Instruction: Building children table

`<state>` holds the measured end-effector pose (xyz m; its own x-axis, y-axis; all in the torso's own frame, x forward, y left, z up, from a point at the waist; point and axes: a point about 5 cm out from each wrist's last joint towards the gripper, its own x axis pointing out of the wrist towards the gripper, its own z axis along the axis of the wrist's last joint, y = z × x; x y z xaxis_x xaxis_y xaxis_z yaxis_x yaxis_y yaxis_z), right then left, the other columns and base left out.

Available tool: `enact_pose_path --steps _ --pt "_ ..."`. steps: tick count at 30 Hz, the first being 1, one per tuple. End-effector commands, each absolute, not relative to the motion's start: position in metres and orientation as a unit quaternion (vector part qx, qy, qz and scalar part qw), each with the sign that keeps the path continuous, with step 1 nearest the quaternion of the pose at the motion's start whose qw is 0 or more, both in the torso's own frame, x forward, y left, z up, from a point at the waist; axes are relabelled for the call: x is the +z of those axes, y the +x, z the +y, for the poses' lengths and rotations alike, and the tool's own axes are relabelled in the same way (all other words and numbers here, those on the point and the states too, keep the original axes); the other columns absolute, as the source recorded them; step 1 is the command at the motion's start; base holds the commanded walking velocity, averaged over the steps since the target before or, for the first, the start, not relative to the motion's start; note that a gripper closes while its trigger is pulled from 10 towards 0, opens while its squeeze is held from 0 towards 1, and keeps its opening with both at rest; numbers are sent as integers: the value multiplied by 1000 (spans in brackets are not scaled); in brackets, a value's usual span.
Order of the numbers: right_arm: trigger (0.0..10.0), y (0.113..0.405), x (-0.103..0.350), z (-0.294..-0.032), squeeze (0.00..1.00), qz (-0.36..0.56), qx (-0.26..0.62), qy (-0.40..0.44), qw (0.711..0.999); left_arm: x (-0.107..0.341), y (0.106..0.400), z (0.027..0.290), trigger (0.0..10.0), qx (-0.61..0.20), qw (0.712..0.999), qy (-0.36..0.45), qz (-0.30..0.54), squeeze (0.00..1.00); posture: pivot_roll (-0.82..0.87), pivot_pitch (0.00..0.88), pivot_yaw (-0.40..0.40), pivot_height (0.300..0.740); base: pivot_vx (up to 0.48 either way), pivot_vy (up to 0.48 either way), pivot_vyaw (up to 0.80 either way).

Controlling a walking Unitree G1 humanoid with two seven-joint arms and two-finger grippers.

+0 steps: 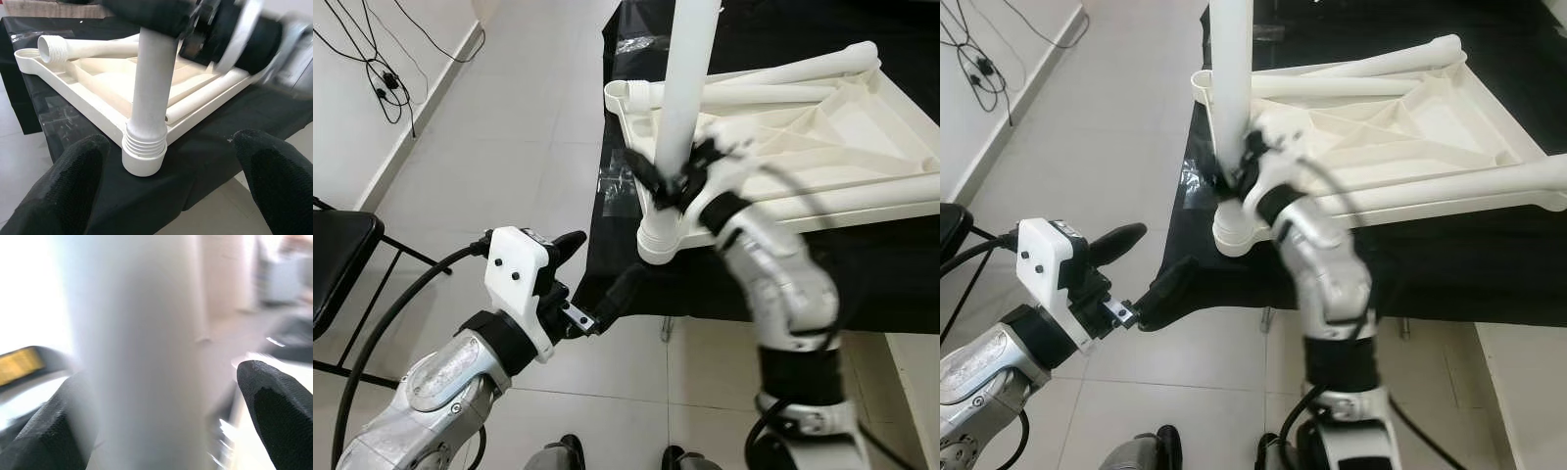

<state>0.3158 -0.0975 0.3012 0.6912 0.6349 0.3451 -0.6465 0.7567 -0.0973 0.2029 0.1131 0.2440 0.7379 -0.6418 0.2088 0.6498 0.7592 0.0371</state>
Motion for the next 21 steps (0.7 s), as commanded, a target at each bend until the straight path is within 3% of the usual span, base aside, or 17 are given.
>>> enact_pose_path --steps 1,6,11,13,14,15,19,21 --pt "10000 309 299 -94 0 -168 431 -2 887 242 200 112 10000 -352 931 -19 -99 0 149 263 4 740 0 0 0" --pt "10000 319 291 -114 0 -127 517 -63 844 241 199 111 10000 -353 930 -19 -98 0 166 258 5 740 0 0 0" --pt "9922 328 292 -121 0 -116 540 -70 830 241 198 111 10000 -354 930 -19 -98 0 174 253 4 740 0 0 0" --pt "3373 335 296 -127 0 -108 561 -71 818 242 198 110 10000 -354 930 -19 -98 0 177 252 4 740 0 0 0" --pt "3373 335 296 -127 0 -108 561 -71 818 242 198 110 10000 -354 930 -19 -98 0 177 252 4 740 0 0 0" --pt "0 337 298 -129 0 -100 578 -73 806 242 197 110 10000 -354 930 -19 -98 0 181 252 4 740 0 0 0" --pt "0 338 302 -134 0 -83 624 -98 771 242 196 110 10000 -353 930 -19 -97 0 184 256 5 740 0 0 0" --pt "0 340 303 -136 0 -81 629 -97 767 241 196 111 10000 -354 930 -19 -96 0 181 260 8 740 0 0 0"
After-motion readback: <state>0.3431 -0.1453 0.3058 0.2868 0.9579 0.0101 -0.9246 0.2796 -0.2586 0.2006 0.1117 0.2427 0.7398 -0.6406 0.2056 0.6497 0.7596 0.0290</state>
